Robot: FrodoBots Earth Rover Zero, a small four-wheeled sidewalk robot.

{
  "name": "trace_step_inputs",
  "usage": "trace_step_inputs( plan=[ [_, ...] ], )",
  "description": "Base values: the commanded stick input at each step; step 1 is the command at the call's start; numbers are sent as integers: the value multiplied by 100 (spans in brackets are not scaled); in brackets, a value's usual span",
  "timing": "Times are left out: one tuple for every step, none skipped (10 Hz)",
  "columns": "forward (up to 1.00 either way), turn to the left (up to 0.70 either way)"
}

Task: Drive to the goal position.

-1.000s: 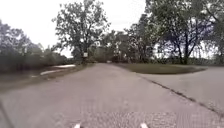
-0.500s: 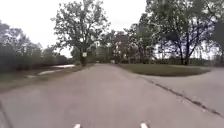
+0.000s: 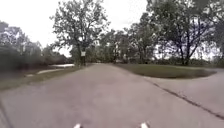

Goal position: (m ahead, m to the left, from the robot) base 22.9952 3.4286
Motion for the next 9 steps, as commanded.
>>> trace_step_inputs(
  plan=[
    [100, 0],
    [100, 0],
    [100, 0],
    [100, 0],
    [100, 0],
    [100, 0],
    [100, 0],
    [100, 0],
    [100, 0]
  ],
)
